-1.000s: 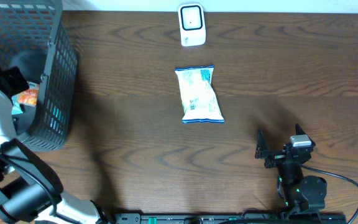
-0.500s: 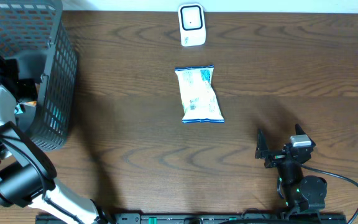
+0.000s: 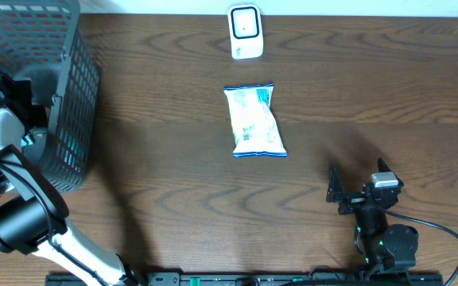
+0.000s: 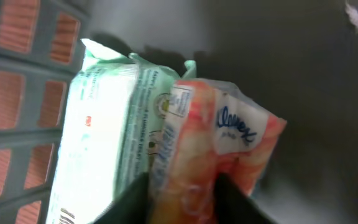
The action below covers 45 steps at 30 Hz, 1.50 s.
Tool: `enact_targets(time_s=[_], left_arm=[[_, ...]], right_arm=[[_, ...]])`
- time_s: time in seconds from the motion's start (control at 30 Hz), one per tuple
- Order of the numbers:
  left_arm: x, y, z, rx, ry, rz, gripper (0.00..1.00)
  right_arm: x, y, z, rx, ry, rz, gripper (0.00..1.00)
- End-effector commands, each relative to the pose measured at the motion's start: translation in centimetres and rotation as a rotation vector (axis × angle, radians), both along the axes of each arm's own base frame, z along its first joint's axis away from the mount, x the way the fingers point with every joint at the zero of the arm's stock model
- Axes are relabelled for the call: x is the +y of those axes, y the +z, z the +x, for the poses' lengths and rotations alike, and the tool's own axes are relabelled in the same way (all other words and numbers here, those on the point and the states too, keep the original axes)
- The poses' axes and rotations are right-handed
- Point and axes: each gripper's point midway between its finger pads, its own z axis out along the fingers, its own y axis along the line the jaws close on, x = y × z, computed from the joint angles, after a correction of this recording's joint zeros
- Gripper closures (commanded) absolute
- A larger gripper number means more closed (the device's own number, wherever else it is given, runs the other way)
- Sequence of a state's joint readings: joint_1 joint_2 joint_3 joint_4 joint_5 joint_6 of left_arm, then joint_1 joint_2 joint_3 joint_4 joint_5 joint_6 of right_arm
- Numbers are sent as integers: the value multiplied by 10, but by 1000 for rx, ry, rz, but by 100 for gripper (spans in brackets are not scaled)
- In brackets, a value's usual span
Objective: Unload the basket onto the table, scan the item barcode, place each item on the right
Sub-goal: 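Grasp the orange-and-white tissue pack in the basket with the left gripper, then lift the tissue pack out and carry it toward the scanner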
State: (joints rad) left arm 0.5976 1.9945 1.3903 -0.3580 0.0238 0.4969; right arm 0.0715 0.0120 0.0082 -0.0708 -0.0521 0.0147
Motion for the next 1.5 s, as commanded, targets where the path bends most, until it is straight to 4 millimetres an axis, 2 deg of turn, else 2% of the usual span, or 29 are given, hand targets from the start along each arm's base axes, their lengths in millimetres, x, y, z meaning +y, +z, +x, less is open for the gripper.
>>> enact_targets(time_s=[0.0,0.07,0.17,0.3,0.53,0.77,0.83,1.0,1.1,1.17,1.3,1.47], left_arm=[[2,-9,0,19,0,-5,81],[2,-4,1,10,3,-1,92],[3,8,2,-14,10,10,93],[5,38,5,-89,63,21,93],[4,112,4,-290,208,17,93],[-7,205,-9,-595,407,-65,93],[-24,233,-8,-691,391,-145,93],[-88,316,-6,-928,163,-360,92],[-112,353,-14,-1035,156,-447,92],[-135,371,-18,-1076,139,-506,93],[-195,383,-15,-1059,19,-591,92],[-282,364,-7,-918,-166,-688,93]], right_arm=[[1,0,0,0,5,6,1],[1,0,0,0,5,6,1],[1,0,0,0,5,6,1],[1,0,0,0,5,6,1],[1,0,0,0,5,6,1],[1,0,0,0,5,6,1],[1,0,0,0,5,6,1],[1,0,0,0,5,7,1],[1,0,0,0,5,6,1],[1,0,0,0,5,6,1],[1,0,0,0,5,6,1],[1,0,0,0,5,6,1]])
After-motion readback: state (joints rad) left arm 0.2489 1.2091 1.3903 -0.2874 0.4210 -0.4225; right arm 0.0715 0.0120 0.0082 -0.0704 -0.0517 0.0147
